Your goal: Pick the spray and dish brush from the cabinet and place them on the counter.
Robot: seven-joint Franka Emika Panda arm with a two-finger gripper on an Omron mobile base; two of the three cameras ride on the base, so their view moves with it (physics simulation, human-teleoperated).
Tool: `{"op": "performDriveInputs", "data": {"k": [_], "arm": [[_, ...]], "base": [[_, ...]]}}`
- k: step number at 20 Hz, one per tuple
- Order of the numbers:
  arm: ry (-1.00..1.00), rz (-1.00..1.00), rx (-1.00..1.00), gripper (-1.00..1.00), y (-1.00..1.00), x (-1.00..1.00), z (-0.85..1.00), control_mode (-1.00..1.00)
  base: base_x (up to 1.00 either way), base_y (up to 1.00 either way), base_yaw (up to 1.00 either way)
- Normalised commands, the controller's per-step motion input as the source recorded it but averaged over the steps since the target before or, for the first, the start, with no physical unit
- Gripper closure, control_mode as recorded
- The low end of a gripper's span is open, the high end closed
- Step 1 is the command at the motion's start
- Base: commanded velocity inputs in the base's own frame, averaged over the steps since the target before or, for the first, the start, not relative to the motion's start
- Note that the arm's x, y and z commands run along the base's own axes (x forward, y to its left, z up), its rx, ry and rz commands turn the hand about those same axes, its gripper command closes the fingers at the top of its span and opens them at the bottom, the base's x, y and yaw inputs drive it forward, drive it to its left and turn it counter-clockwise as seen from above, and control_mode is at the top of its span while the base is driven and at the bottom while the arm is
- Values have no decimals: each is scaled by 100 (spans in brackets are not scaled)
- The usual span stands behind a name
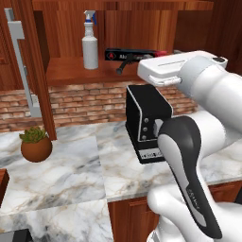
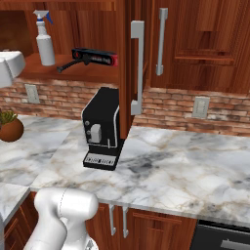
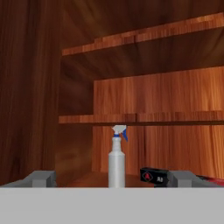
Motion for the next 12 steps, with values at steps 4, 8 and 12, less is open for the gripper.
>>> {"op": "performDriveInputs", "data": {"k": [4, 8, 12], "arm": [[-5, 0, -2, -100, 3, 16, 0, -100], [-4, 0, -1, -100, 0, 16, 0, -100], [-2, 0, -2, -100, 1, 17, 0, -100]], "base": [[0, 0, 0], [0, 0, 0], [0, 0, 0]]}}
